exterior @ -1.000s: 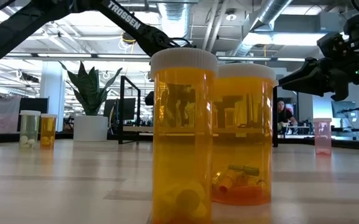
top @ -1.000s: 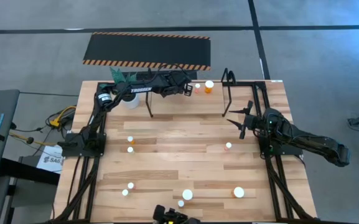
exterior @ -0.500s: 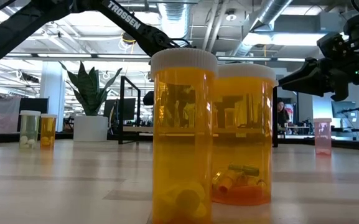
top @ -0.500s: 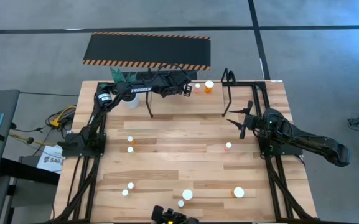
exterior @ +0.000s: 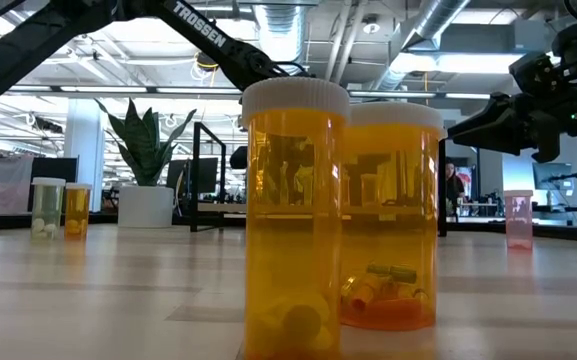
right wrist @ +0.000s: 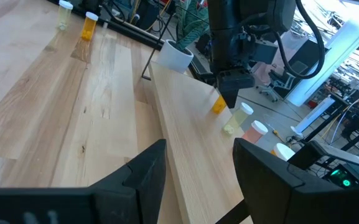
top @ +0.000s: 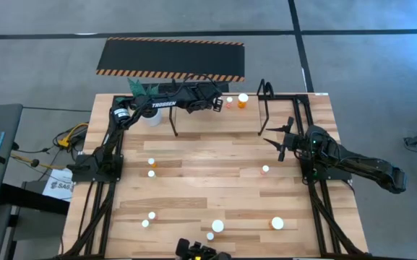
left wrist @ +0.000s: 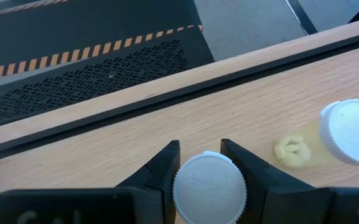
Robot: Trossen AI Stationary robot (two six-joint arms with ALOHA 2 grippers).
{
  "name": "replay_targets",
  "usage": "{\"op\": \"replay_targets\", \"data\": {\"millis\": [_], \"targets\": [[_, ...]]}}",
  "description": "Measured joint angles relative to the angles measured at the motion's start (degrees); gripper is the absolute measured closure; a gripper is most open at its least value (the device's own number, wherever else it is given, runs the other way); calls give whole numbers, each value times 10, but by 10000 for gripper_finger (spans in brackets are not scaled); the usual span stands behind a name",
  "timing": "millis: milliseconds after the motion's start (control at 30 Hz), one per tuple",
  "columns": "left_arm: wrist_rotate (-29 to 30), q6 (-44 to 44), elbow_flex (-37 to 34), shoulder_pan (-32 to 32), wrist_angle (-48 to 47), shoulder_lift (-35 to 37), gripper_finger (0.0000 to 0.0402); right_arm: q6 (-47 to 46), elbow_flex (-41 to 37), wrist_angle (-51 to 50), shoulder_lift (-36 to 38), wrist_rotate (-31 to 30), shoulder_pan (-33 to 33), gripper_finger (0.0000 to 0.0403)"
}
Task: Pick and place medicine bottles onto shelf by color
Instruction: Put the top right small orange pill bottle on the shelf
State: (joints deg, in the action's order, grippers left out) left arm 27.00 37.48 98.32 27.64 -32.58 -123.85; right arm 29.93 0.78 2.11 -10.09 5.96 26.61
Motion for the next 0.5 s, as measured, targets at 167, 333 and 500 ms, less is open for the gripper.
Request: {"op": "replay_targets", "data": {"millis": [167,333,500], "targets": [[0,10,0,0,0,0,304,0,0,0,0,0,0,196],[8,18,0,0,-8,0,266,0,0,0,0,0,0,196],[9,23,0,0,-9,0,217,0,0,0,0,0,0,196]]}}
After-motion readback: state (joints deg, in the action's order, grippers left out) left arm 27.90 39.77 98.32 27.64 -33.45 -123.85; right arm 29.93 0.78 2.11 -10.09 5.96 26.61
